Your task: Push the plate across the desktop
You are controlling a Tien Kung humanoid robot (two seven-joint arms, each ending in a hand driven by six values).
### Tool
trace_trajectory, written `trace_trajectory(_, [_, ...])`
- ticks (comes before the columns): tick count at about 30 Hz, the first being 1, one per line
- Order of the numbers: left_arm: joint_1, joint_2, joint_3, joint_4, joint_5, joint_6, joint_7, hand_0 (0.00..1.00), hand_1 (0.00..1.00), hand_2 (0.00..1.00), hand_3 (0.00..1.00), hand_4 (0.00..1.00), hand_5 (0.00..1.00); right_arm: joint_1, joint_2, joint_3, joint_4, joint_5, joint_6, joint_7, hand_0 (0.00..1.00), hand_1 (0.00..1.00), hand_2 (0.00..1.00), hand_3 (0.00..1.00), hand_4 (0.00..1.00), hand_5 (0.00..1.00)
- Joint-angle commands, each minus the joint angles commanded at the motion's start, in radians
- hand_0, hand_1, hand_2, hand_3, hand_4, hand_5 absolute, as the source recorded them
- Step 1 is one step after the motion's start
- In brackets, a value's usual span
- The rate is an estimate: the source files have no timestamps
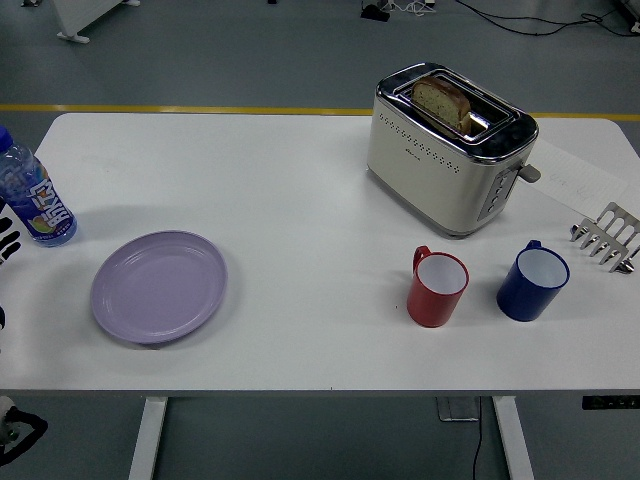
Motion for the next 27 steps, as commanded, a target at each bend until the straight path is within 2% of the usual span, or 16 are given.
trace_trajectory(8, [-0.014, -0.006, 0.064, 0.034, -0.037, 0.016, -0.025, 0.717, 0.757, 0.766, 0.645, 0.494, 0.998, 0.001, 0.000, 0.001, 0.001, -0.006, 0.004, -0.001, 0.600, 0.598, 0.683, 0.641, 0.201, 0.490])
trace_trajectory(17, [-0.031, -0.032, 0.147, 0.059, -0.098, 0.036, -0.038, 0.703, 0.744, 0.750, 0.634, 0.479, 0.998, 0.001, 0.000, 0.000, 0.001, -0.010, 0.007, -0.003, 0.599, 0.597, 0.683, 0.641, 0.201, 0.490])
trace_trajectory(26, [-0.036, -0.017, 0.230, 0.065, -0.173, 0.041, -0.042, 0.699, 0.742, 0.748, 0.633, 0.474, 0.998, -0.006, 0.000, 0.001, 0.003, -0.015, 0.011, -0.004, 0.600, 0.597, 0.682, 0.641, 0.201, 0.490])
trace_trajectory(27, [-0.037, -0.016, 0.241, 0.065, -0.187, 0.041, -0.042, 0.701, 0.741, 0.748, 0.632, 0.446, 0.998, -0.007, 0.000, 0.001, 0.003, -0.015, 0.012, -0.004, 0.599, 0.596, 0.683, 0.641, 0.201, 0.489])
